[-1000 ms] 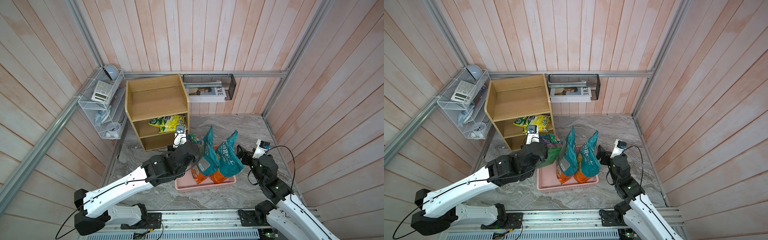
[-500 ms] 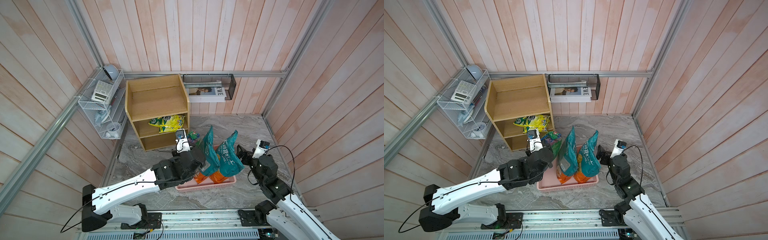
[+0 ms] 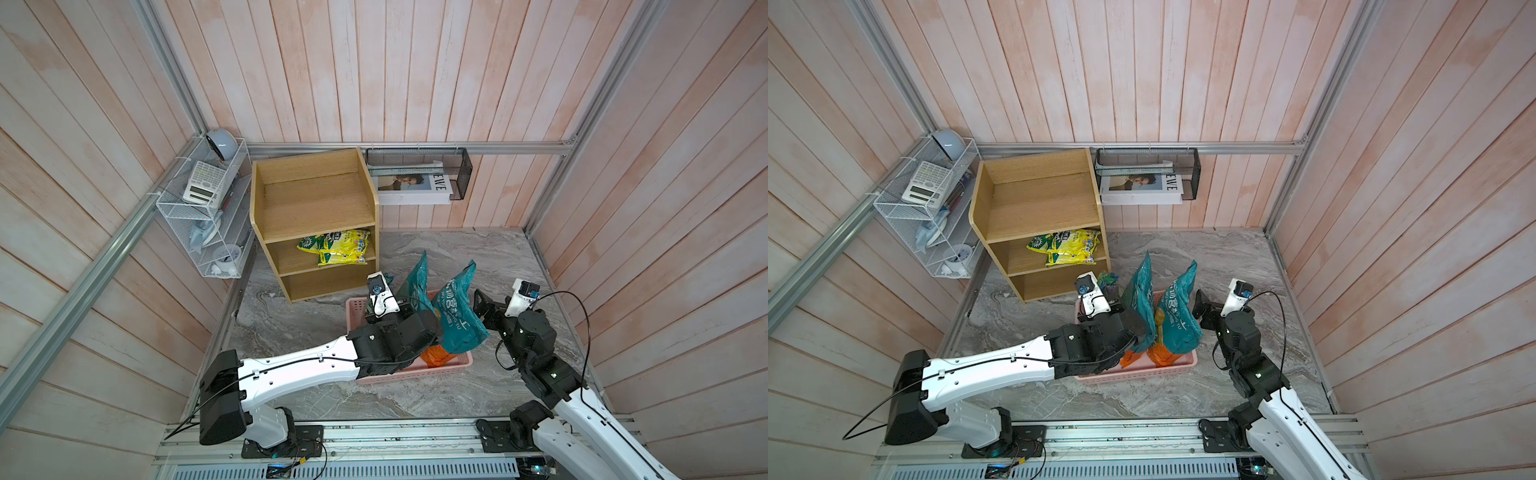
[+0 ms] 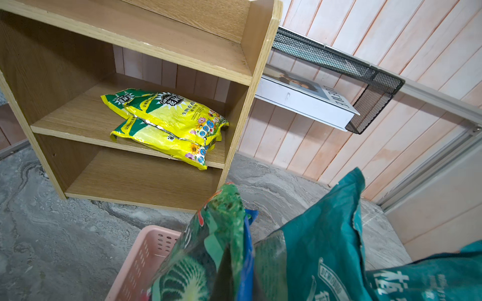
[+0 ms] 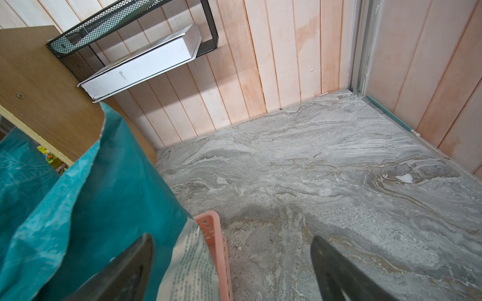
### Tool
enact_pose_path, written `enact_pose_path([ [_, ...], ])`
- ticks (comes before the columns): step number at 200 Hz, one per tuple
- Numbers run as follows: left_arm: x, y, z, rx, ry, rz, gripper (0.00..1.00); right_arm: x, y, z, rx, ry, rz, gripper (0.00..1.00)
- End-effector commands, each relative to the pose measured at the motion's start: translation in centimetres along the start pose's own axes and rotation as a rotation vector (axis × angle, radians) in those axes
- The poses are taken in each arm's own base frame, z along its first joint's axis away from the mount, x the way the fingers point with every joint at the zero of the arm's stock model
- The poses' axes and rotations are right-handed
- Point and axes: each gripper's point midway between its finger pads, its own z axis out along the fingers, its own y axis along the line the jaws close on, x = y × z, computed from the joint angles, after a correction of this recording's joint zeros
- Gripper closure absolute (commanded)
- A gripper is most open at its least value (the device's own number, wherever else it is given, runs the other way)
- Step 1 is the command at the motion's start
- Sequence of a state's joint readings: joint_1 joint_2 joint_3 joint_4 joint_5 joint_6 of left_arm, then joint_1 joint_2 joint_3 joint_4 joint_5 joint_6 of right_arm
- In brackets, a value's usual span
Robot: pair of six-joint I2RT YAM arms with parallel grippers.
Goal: Take down the fertilizer bag from the shelf
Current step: Place the fertilizer bag in the storage box.
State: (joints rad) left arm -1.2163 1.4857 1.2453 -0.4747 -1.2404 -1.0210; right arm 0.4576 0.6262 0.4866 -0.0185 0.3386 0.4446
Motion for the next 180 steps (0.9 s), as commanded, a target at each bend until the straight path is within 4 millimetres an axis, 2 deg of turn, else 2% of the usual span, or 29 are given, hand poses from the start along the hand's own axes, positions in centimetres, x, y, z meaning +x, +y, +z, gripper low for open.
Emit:
enact_pose_path([
  [1, -0.3, -0.4, -0.3, -0.012, -0.072, -0.157, 1.00, -0.2, 0.4, -0.1, -0.025, -0.011, 0.008, 0.02],
  [52, 2.6, -0.7, -1.9, 0.034, -0.077, -0.177, 1.00, -0.2, 0.4, -0.2, -0.025, -0.014, 0.007, 0.02],
  [98, 5.0, 1.4, -2.9, 0.064, -0.071, -0.245, 1.00, -0.2, 0.5, -0.2, -0.026, -0.015, 0.009, 0.02],
  [137, 5.9, 1.5, -3.0, 0.088, -0.035, -0.229, 1.00, -0.2, 0.6, -0.1, -0.028, -0.012, 0.007, 0.02],
  [161, 5.4, 1.3, -3.2, 0.108, -0.032, -0.205, 0.83, -0.3, 0.5, -0.1, -0.027, -0.015, 0.007, 0.02],
  [166, 5.2, 1.3, -3.2, 0.110, -0.033, -0.202, 0.70, -0.3, 0.5, -0.1, -0.028, -0.016, 0.008, 0.02],
  [175, 4.7, 1.3, -3.4, 0.117, -0.036, -0.196, 0.30, -0.3, 0.5, -0.1, -0.026, -0.013, 0.007, 0.02],
  [180, 4.4, 1.2, -3.4, 0.124, -0.037, -0.188, 0.14, -0.2, 0.5, -0.1, -0.026, -0.012, 0.006, 0.02],
])
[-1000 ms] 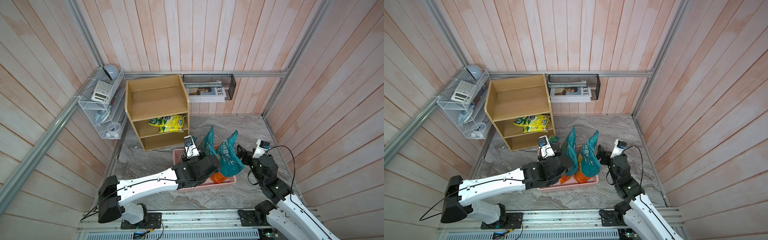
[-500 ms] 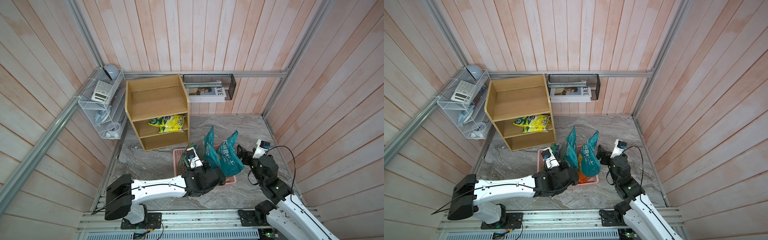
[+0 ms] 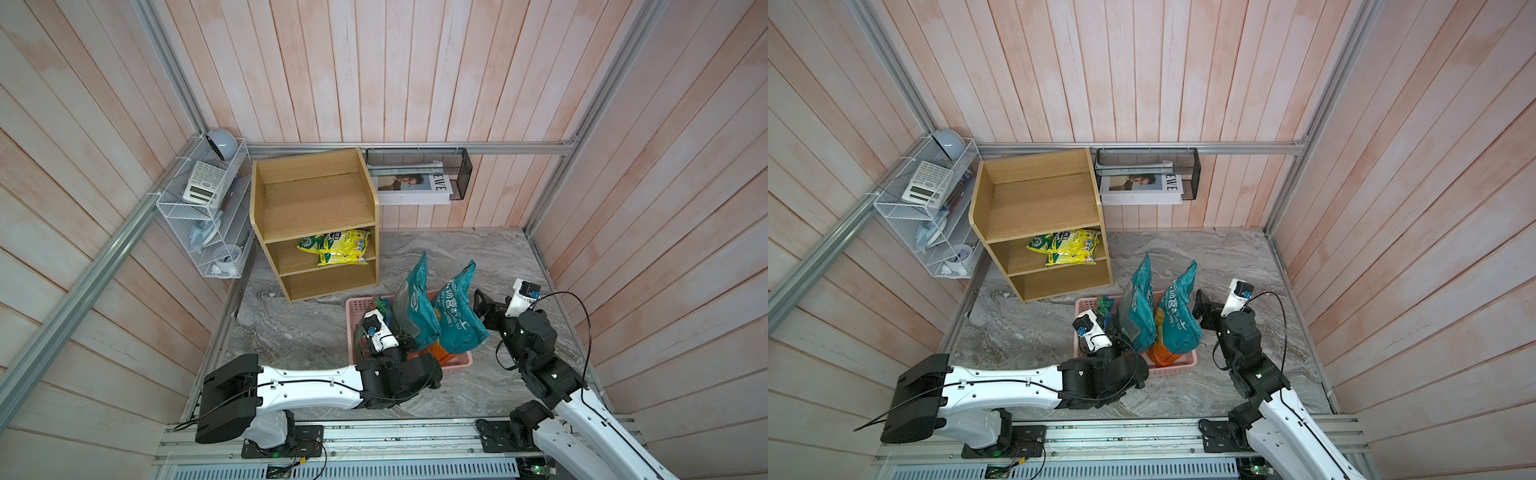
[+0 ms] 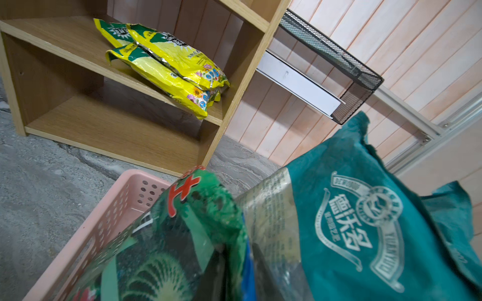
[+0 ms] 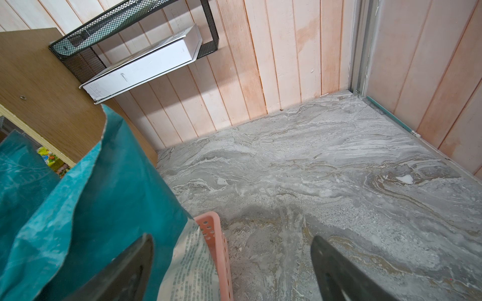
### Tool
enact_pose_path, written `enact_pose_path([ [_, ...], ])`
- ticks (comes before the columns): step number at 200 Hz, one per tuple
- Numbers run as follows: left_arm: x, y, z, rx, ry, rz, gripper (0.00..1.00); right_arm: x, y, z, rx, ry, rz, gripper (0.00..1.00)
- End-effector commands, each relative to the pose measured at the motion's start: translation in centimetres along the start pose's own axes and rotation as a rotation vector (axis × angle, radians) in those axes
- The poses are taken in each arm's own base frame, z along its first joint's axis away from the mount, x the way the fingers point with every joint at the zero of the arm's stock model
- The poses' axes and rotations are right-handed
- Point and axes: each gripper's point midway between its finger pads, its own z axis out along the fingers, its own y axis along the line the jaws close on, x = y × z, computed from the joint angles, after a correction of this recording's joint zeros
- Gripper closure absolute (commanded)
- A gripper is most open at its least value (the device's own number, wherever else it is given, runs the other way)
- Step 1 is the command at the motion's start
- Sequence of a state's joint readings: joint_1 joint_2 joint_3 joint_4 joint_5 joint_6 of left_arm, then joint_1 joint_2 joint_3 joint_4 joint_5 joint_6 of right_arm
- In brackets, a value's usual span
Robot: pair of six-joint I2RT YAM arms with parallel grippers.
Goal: Take down the fertilizer bag from the shelf
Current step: Place the fertilizer bag in the storage box.
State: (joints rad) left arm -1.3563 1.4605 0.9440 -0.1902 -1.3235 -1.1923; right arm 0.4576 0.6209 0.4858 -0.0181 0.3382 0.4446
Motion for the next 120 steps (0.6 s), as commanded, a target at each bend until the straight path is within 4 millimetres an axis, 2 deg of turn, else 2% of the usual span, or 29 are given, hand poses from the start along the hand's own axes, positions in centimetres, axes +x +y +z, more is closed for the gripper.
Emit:
enact_pose_path([
  [1, -2.2, -1.0, -0.5, 0.036, -0.016, -0.033, 0.12, -0.2, 0.5, 0.0, -0.025, -0.009, 0.005, 0.02],
  [6, -2.6, -1.1, -0.5, 0.043, -0.015, -0.026, 0.02, -0.1, 0.5, 0.0, -0.024, -0.008, 0.005, 0.02],
  [9, -2.8, -1.3, -0.6, 0.050, -0.014, -0.021, 0.00, -0.1, 0.5, 0.0, -0.024, -0.007, 0.004, 0.02],
  [28, -5.4, -2.0, -1.2, 0.071, -0.024, 0.001, 0.00, 0.0, 0.6, 0.1, -0.028, -0.004, 0.004, 0.02],
  [52, -11.0, -1.4, -2.3, 0.045, -0.088, 0.001, 0.00, 0.1, 0.6, 0.2, -0.031, -0.002, 0.002, 0.02],
  [70, -13.7, -0.5, -2.8, 0.039, -0.109, 0.022, 0.11, 0.1, 0.6, 0.2, -0.027, -0.002, 0.000, 0.02],
  [83, -14.0, 0.2, -2.5, 0.050, -0.085, 0.041, 0.20, 0.2, 0.5, 0.2, -0.024, -0.002, 0.000, 0.02],
  [94, -13.7, 1.2, -1.7, 0.060, -0.027, 0.038, 0.24, 0.2, 0.5, 0.2, -0.024, -0.003, 0.000, 0.02],
  [120, -11.1, 3.6, 1.2, 0.152, 0.121, -0.054, 0.30, 0.4, 0.6, 0.4, -0.030, 0.002, -0.003, 0.02],
])
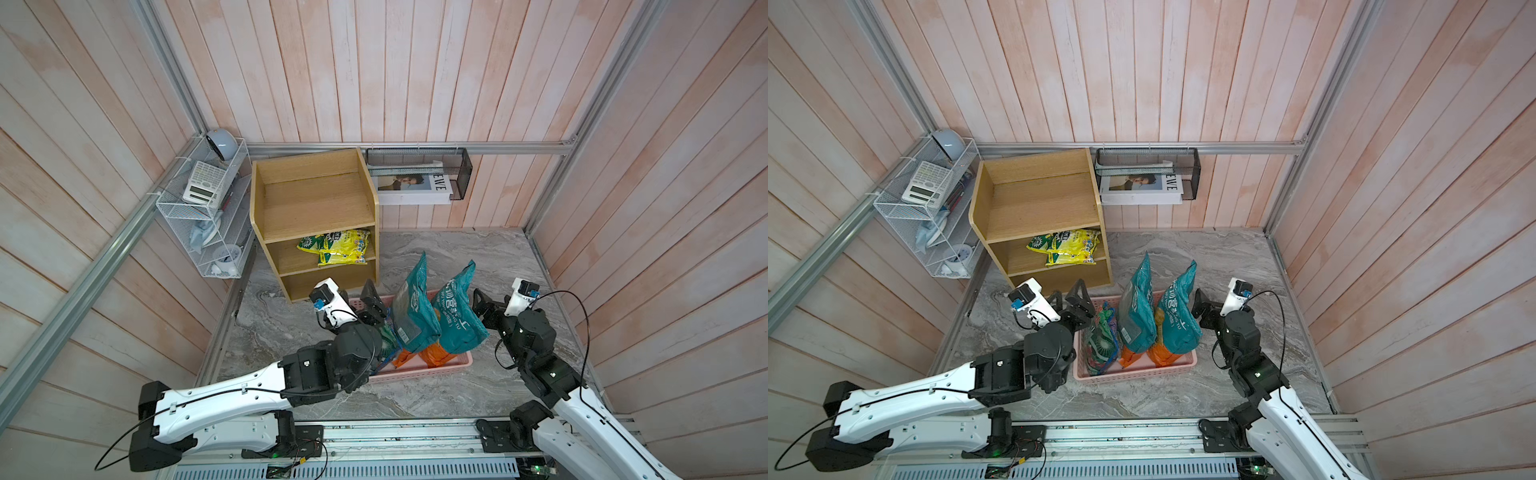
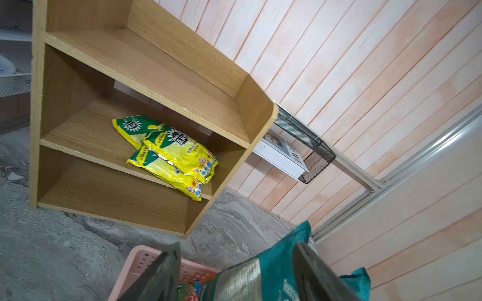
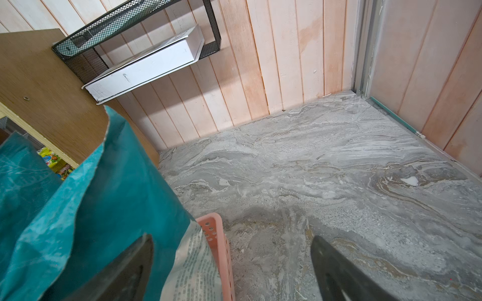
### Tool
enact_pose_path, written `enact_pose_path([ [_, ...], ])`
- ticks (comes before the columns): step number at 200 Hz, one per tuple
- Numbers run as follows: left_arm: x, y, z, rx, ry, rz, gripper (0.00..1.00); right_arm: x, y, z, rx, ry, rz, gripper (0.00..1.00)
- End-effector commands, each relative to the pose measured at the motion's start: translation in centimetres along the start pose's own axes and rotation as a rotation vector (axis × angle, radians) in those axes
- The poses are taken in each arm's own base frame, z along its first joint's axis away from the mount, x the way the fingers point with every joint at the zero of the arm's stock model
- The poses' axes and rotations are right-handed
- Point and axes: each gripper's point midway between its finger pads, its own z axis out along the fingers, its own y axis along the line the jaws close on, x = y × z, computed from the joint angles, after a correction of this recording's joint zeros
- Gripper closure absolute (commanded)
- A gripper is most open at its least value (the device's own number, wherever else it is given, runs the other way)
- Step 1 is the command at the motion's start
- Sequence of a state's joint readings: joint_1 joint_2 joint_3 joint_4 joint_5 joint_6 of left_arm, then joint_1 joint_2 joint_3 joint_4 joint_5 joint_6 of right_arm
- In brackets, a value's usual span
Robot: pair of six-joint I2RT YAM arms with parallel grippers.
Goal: Take down the fertilizer bag from the shelf
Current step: Place the fertilizer bag in the storage box, then pick up the fertilizer bag from the shelf.
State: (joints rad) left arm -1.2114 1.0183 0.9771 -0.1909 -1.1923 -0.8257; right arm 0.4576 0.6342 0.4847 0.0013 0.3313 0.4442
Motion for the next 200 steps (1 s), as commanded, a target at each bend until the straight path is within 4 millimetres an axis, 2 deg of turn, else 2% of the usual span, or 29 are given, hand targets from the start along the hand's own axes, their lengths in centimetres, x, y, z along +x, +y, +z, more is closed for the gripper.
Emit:
enact_pose_path([
  [1, 4.1, 2.4, 1.6, 0.081, 0.172, 0.040, 0.30, 0.4, 0.4, 0.2, -0.023, 0.003, -0.004, 0.02],
  [11, 4.4, 3.6, 2.3, 0.100, 0.175, 0.011, 0.31, 0.5, 0.5, 0.3, -0.024, 0.007, -0.008, 0.02],
  [20, 4.4, 4.8, 3.1, 0.095, 0.177, -0.015, 0.40, 0.6, 0.4, 0.4, -0.020, 0.009, -0.011, 0.02],
  [26, 4.6, 5.3, 3.5, 0.105, 0.187, -0.028, 0.43, 0.7, 0.4, 0.5, -0.018, 0.012, -0.013, 0.02],
  [65, 5.3, 8.4, 6.6, 0.121, 0.230, -0.136, 0.40, 0.9, 0.3, 0.7, -0.012, 0.017, -0.021, 0.02],
  [88, 4.7, 9.7, 8.3, 0.082, 0.215, -0.129, 0.41, 0.9, 0.5, 0.6, -0.021, 0.019, -0.019, 0.02],
  [143, 2.4, 13.4, 12.7, 0.038, 0.188, -0.256, 0.43, 0.8, 0.6, 0.4, -0.033, 0.009, -0.017, 0.02],
  [156, 1.8, 13.6, 13.5, 0.028, 0.188, -0.252, 0.43, 0.8, 0.6, 0.4, -0.035, 0.012, -0.017, 0.02],
  [179, 0.8, 12.7, 14.9, 0.047, 0.192, -0.222, 0.48, 0.9, 0.7, 0.5, -0.036, 0.016, -0.019, 0.02],
  [200, -0.2, 12.4, 15.9, 0.028, 0.180, -0.195, 0.49, 0.9, 0.7, 0.5, -0.037, 0.018, -0.019, 0.02],
])
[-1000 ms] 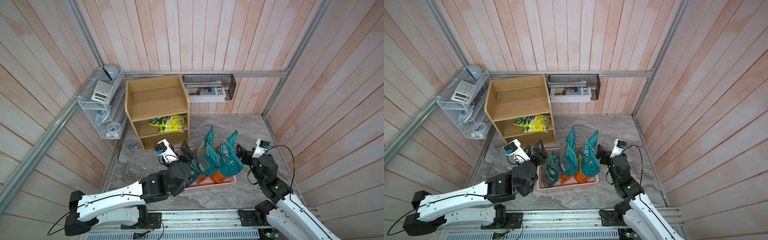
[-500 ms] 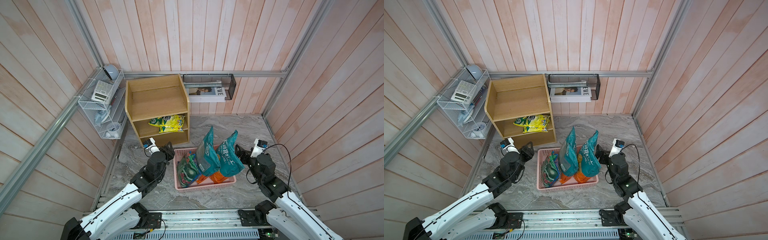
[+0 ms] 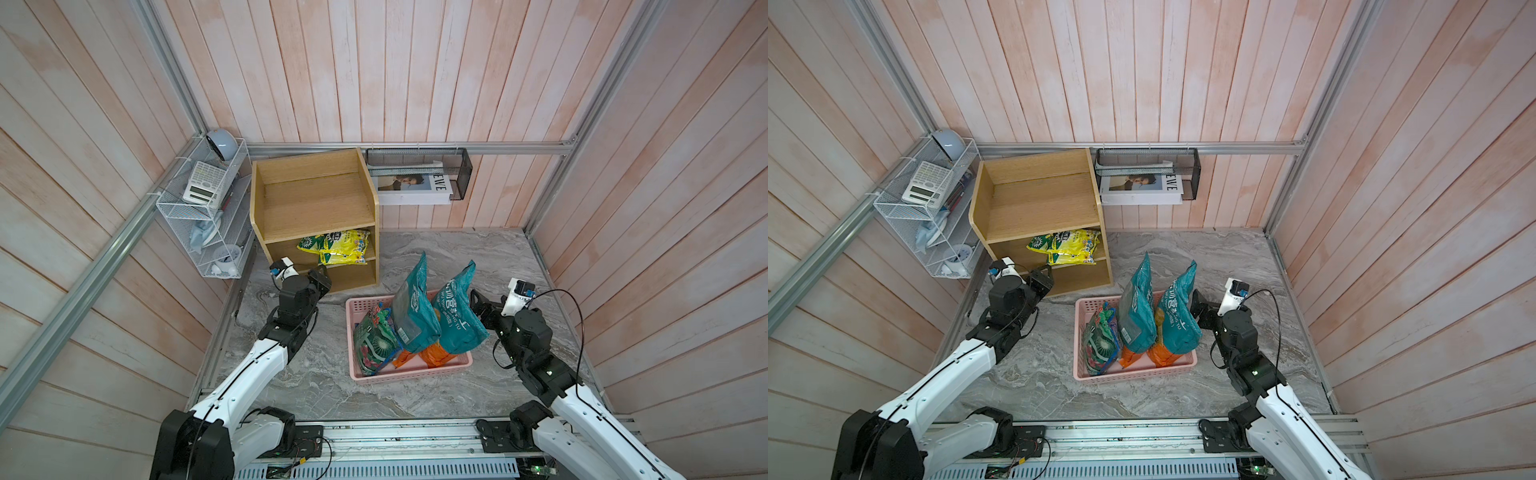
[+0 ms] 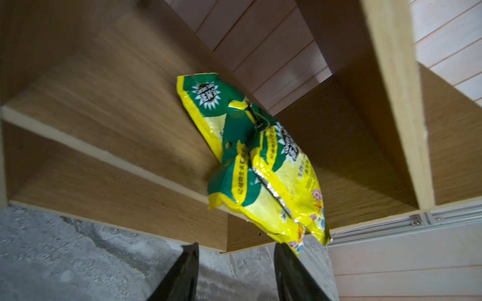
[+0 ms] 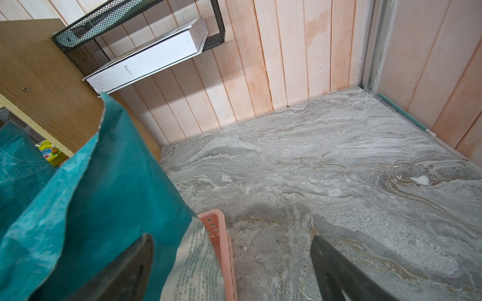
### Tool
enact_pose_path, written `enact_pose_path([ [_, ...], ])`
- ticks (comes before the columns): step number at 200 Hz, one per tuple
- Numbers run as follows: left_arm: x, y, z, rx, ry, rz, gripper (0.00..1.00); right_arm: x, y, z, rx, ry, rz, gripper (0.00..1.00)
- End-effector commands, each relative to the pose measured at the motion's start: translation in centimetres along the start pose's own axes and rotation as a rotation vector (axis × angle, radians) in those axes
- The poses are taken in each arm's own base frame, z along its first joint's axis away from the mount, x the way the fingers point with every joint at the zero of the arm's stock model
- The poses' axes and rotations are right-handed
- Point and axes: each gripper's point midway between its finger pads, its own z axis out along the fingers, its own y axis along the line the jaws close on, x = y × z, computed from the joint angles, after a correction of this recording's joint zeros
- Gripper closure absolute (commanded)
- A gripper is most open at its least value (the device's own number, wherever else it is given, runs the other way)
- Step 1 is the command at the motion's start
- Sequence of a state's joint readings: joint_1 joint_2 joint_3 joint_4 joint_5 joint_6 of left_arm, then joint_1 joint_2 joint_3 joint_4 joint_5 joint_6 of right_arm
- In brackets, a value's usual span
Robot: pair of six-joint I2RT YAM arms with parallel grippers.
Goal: Take down the fertilizer bag from the shelf
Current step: Pick up the fertilizer bag from the shelf.
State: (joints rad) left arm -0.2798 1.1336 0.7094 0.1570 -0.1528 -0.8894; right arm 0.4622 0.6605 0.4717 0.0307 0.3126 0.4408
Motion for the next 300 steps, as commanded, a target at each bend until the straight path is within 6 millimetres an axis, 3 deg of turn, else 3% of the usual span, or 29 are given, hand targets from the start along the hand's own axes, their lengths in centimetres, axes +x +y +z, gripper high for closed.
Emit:
enact_pose_path([
  [1, -2.0, -2.8, 0.4, 0.063, -0.020, 0.030, 0.49, 0.2, 0.4, 0.0, -0.020, -0.001, -0.011, 0.02],
  [56, -2.7, -0.6, 3.2, -0.022, -0.006, 0.022, 0.48, 0.2, 0.4, 0.0, -0.024, -0.003, -0.011, 0.02],
  [186, -3.0, -2.0, 5.9, 0.013, 0.018, 0.014, 0.43, 0.3, 0.5, 0.1, -0.023, 0.001, -0.012, 0.02],
  [214, -3.3, -1.8, 6.5, -0.009, 0.006, 0.035, 0.50, 0.3, 0.4, 0.2, -0.022, 0.003, -0.012, 0.02],
  [259, -4.7, -0.7, 5.2, -0.092, -0.059, 0.065, 0.52, 0.3, 0.5, 0.3, -0.022, 0.003, -0.013, 0.02],
  [300, -6.0, -0.7, 2.6, -0.106, -0.106, 0.086, 0.45, 0.5, 0.5, 0.4, -0.019, 0.007, -0.016, 0.02],
])
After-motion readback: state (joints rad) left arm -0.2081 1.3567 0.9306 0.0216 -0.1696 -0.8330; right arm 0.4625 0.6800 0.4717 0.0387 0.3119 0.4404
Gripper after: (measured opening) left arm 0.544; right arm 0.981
